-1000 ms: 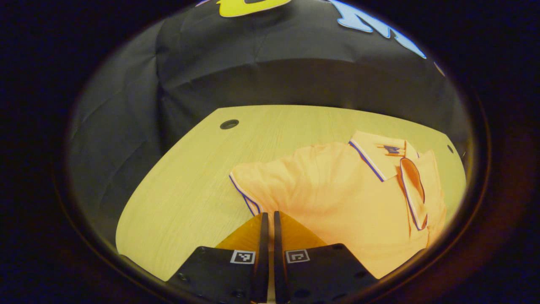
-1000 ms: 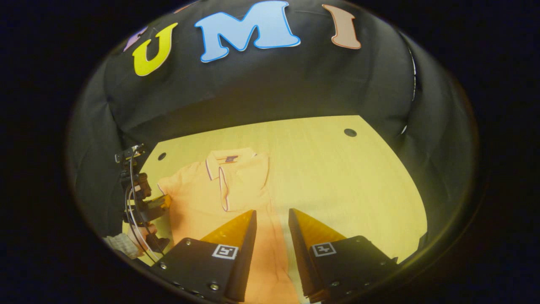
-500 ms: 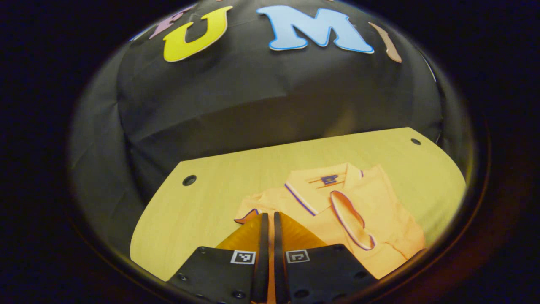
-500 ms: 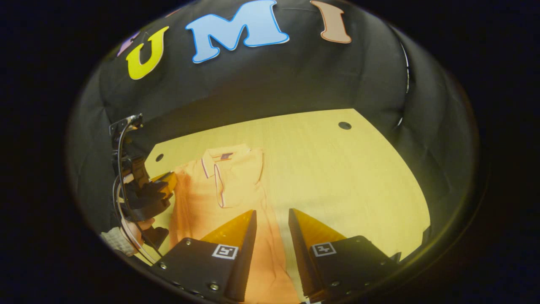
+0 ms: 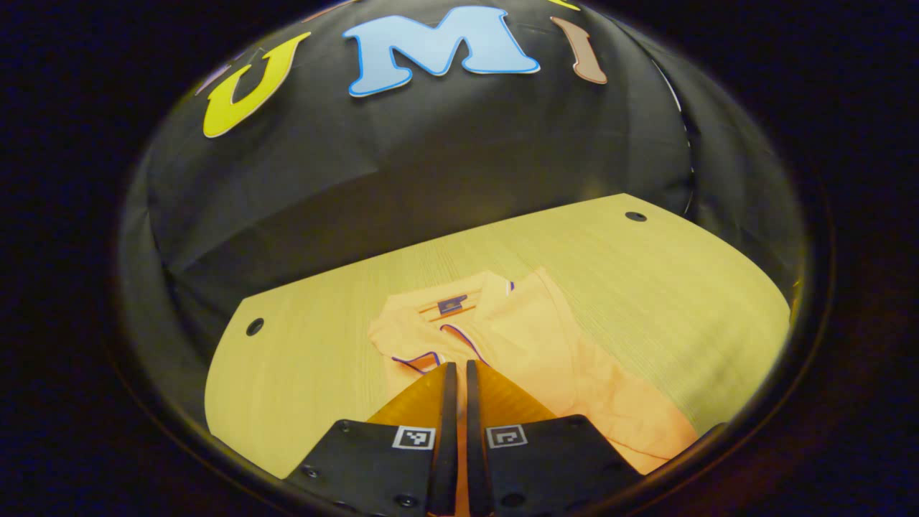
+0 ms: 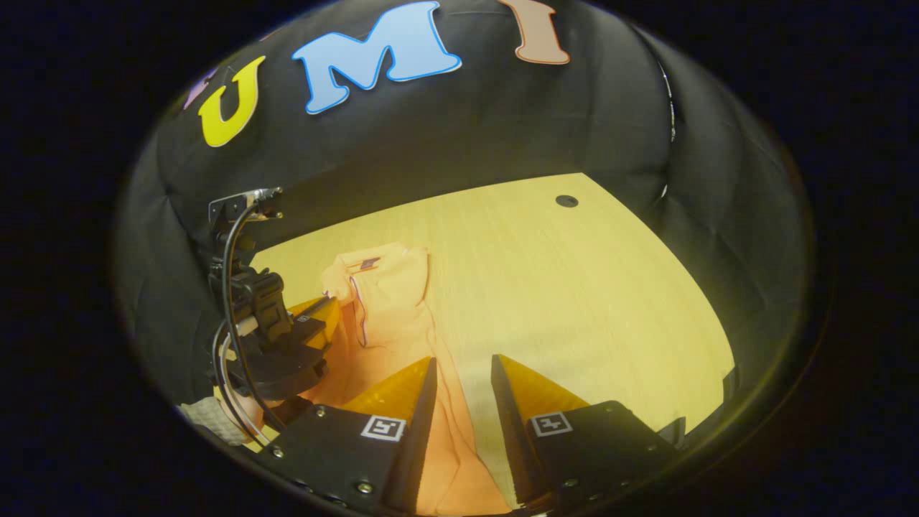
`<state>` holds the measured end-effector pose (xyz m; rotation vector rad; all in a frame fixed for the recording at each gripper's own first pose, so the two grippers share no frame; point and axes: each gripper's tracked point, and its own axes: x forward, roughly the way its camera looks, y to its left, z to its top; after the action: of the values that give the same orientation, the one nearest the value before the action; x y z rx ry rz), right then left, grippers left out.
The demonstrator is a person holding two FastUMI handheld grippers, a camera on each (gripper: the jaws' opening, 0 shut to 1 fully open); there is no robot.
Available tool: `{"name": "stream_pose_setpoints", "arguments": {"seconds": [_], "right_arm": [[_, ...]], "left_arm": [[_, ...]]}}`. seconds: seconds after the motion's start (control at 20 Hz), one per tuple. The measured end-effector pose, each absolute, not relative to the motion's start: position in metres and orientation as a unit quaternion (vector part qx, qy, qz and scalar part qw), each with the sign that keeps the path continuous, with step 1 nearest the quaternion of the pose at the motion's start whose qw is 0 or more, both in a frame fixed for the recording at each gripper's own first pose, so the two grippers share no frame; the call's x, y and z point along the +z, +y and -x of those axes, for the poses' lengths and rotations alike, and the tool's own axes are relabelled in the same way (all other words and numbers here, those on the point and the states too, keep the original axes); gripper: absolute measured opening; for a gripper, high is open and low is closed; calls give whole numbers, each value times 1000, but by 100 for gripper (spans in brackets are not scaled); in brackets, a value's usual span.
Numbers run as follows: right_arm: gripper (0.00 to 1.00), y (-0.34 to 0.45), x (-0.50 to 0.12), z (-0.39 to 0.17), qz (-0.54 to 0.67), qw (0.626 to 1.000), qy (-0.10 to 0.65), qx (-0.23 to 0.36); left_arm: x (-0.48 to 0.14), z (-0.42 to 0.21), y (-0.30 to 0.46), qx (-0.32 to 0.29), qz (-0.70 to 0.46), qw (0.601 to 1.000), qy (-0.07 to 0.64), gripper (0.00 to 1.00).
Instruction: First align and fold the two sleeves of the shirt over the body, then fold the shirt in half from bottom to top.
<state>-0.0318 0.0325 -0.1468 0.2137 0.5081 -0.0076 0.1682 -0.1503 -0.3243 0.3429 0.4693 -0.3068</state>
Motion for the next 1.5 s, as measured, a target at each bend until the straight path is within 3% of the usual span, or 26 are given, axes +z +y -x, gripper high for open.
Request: {"name": "stream_pose_setpoints", "arguments": {"seconds": [0.1,0.25,0.35,0.5,0.55,0.6,0.65,0.8,0.85,0.9,0.95,1.0,1.1,1.2,1.25,1.3,1.5], "right_arm": [[49,24,-149,32,-108,962,252,-6],[49,22,-152,38,-111,961,254,-3],[49,24,-154,38,-111,960,256,2],[49,31,-157,42,-105,959,261,14],[49,34,-160,45,-101,959,265,19],[49,37,-162,46,-98,957,271,23],[41,40,-167,50,-95,956,277,29],[49,49,-181,61,-92,948,300,45],[41,56,-187,66,-95,944,311,59],[60,61,-195,69,-93,940,321,64],[63,63,-201,76,-87,936,335,69],[56,66,-209,82,-79,931,350,72],[67,73,-223,94,-67,919,380,83],[69,80,-238,102,-58,906,409,92],[71,86,-246,107,-55,899,424,99],[86,89,-253,109,-51,892,437,102],[90,102,-279,130,-32,865,489,108]], "left_arm": [[-327,-167,-151,-150,-170,945,237,14],[-337,-159,-152,-164,-159,939,259,36],[-337,-152,-145,-155,-149,938,270,82],[-337,-134,-129,-142,-130,937,291,92],[-338,-125,-120,-137,-128,936,299,91],[-337,-117,-112,-134,-129,935,302,100],[-336,-108,-104,-131,-133,934,305,96],[-332,-80,-80,-121,-141,932,312,100],[-333,-68,-73,-115,-139,930,320,100],[-334,-55,-67,-111,-132,928,331,95],[-336,-42,-61,-107,-125,925,343,95],[-338,-28,-56,-105,-118,921,356,100],[-345,1,-46,-99,-111,911,384,95],[-352,24,-36,-95,-108,903,405,100],[-357,35,-32,-94,-108,899,415,95],[-360,47,-28,-90,-110,894,424,100],[-374,88,-9,-79,-116,876,461,96]]}}
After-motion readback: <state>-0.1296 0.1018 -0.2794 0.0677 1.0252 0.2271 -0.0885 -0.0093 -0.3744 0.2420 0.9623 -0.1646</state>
